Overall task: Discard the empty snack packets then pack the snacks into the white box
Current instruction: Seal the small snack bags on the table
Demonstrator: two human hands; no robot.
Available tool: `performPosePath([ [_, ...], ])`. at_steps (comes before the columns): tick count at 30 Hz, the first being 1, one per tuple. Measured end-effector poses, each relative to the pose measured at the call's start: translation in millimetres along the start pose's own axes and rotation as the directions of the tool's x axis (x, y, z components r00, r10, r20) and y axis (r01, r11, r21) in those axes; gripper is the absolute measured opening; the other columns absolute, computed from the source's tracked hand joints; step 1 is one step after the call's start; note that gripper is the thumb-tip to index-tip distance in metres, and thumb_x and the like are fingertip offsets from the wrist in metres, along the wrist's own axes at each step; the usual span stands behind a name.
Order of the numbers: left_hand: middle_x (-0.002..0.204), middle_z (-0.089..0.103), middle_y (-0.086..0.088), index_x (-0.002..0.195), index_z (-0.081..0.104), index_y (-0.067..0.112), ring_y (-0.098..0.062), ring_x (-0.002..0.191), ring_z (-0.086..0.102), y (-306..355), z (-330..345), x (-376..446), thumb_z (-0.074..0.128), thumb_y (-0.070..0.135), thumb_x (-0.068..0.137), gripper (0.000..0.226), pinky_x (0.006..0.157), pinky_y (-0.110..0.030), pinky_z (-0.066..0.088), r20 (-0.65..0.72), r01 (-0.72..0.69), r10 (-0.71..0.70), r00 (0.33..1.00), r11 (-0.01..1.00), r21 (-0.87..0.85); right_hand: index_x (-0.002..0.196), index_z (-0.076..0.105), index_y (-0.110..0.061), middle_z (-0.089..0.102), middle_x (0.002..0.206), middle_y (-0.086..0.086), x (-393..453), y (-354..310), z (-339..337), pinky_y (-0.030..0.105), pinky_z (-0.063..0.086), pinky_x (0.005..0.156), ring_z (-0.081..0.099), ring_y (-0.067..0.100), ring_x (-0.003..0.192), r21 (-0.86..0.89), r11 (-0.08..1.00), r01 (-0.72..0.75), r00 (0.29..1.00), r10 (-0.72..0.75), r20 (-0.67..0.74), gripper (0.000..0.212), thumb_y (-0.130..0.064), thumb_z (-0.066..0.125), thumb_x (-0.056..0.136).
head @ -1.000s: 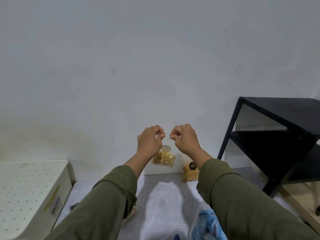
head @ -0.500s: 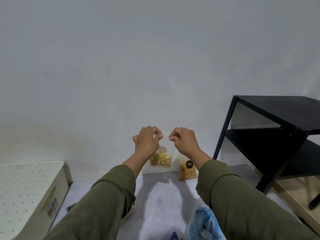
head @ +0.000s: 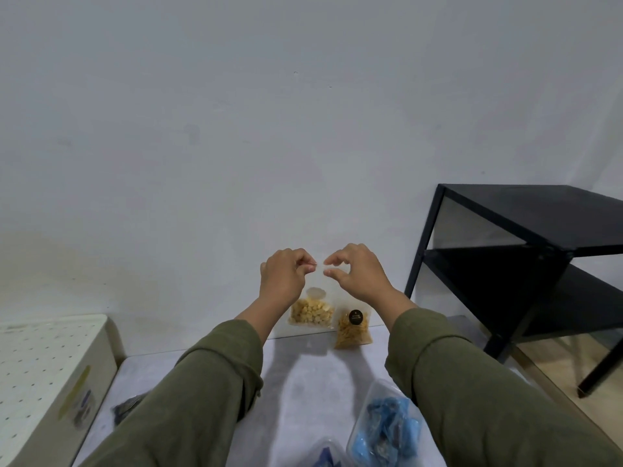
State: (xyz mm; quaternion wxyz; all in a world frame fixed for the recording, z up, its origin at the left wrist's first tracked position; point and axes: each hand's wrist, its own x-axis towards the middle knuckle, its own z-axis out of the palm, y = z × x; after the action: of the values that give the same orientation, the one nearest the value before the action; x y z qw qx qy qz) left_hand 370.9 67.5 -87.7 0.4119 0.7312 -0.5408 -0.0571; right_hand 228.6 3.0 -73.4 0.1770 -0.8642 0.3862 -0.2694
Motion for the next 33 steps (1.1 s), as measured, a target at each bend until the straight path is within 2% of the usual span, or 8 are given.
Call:
performPosePath([
  [3, 0.081, 0.063, 0.015, 0.085, 0.069, 0.025, -0.015, 0.097, 0.056, 4, 5, -1, 0.060, 0.022, 0.089, 0.011, 0.090, -0.042, 0.041, 0.021, -0.005, 0.005, 1.000, 1.000, 0.025, 0.095, 0.071, -0.017, 0.063, 0.097, 0.003, 3, -3, 2, 0.025, 0.033, 0.083, 0.041, 0.011, 0.095, -0.009, 1.000, -0.006, 0.999, 0.006, 0.034, 0.018, -0.021, 0.054, 0.092],
  [7, 0.105, 0.062, 0.006, 0.093, 0.068, 0.027, -0.014, 0.106, 0.053, 1, 10, 0, 0.064, 0.043, 0.084, 0.019, 0.085, -0.038, 0.040, -0.034, 0.099, -0.098, 0.995, 0.994, 0.055, 0.088, 0.067, -0.009, 0.053, 0.080, -0.007, 3, -3, 3, 0.023, 0.031, 0.077, 0.040, 0.012, 0.092, 0.069, 0.994, -0.087, 0.996, 0.086, 0.026, 0.015, -0.013, 0.053, 0.092],
  [10, 0.100, 0.056, 0.000, 0.094, 0.066, 0.024, -0.017, 0.092, 0.056, 1, 9, 1, 0.065, 0.055, 0.078, 0.035, 0.075, -0.032, 0.043, -0.017, 0.225, -0.224, 0.974, 0.971, 0.079, 0.086, 0.066, -0.008, 0.045, 0.073, -0.016, 3, -2, 4, 0.023, 0.032, 0.076, 0.042, 0.012, 0.091, 0.079, 0.991, -0.107, 0.994, 0.107, 0.015, 0.014, -0.010, 0.053, 0.092],
  [14, 0.086, 0.068, -0.002, 0.100, 0.064, 0.015, -0.014, 0.078, 0.064, 8, 10, 2, 0.065, 0.046, 0.083, 0.035, 0.062, -0.024, 0.046, 0.144, 0.321, -0.295, 0.944, 0.921, -0.220, 0.084, 0.064, -0.008, 0.044, 0.072, -0.017, 4, -1, 5, 0.022, 0.032, 0.074, 0.043, 0.012, 0.090, 0.078, 0.992, -0.100, 0.995, 0.102, -0.010, 0.014, -0.007, 0.052, 0.091],
  [17, 0.085, 0.073, -0.004, 0.098, 0.063, 0.011, -0.012, 0.078, 0.069, 11, 11, 2, 0.069, 0.036, 0.082, 0.031, 0.076, -0.028, 0.056, 0.199, 0.389, -0.336, 0.921, 0.833, -0.393, 0.085, 0.065, -0.007, 0.045, 0.071, -0.017, 5, 0, 4, 0.022, 0.033, 0.074, 0.043, 0.012, 0.089, 0.080, 0.992, -0.096, 0.995, 0.097, -0.008, 0.014, -0.006, 0.052, 0.090],
  [24, 0.087, 0.072, 0.001, 0.084, 0.063, 0.023, -0.016, 0.087, 0.069, 5, 14, 3, 0.079, 0.025, 0.074, 0.019, 0.083, -0.030, 0.054, 0.229, 0.374, -0.298, 0.927, 0.794, -0.480, 0.071, 0.059, -0.013, 0.057, 0.081, -0.002, 4, 6, 1, 0.022, 0.038, 0.072, 0.051, 0.015, 0.084, 0.135, 0.985, -0.107, 0.994, 0.105, 0.017, 0.015, -0.017, 0.066, 0.084],
  [30, 0.085, 0.072, 0.001, 0.087, 0.064, 0.021, -0.018, 0.086, 0.070, 5, 15, 4, 0.077, 0.016, 0.074, 0.019, 0.088, -0.036, 0.055, 0.237, 0.384, -0.303, 0.923, 0.740, -0.552, 0.059, 0.056, -0.016, 0.054, 0.071, -0.004, 5, 4, 2, 0.018, 0.039, 0.062, 0.050, 0.012, 0.070, 0.203, 0.968, -0.150, 0.989, 0.146, 0.032, 0.026, -0.011, 0.075, 0.075],
  [33, 0.082, 0.073, 0.000, 0.086, 0.064, 0.018, -0.019, 0.082, 0.070, 4, 14, 4, 0.074, 0.011, 0.076, 0.016, 0.090, -0.039, 0.055, 0.235, 0.398, -0.322, 0.917, 0.710, -0.581, 0.065, 0.064, -0.011, 0.057, 0.071, -0.003, 5, 4, 3, 0.013, 0.038, 0.058, 0.049, 0.008, 0.065, 0.274, 0.944, -0.184, 0.983, 0.175, 0.060, 0.015, -0.013, 0.076, 0.075],
])
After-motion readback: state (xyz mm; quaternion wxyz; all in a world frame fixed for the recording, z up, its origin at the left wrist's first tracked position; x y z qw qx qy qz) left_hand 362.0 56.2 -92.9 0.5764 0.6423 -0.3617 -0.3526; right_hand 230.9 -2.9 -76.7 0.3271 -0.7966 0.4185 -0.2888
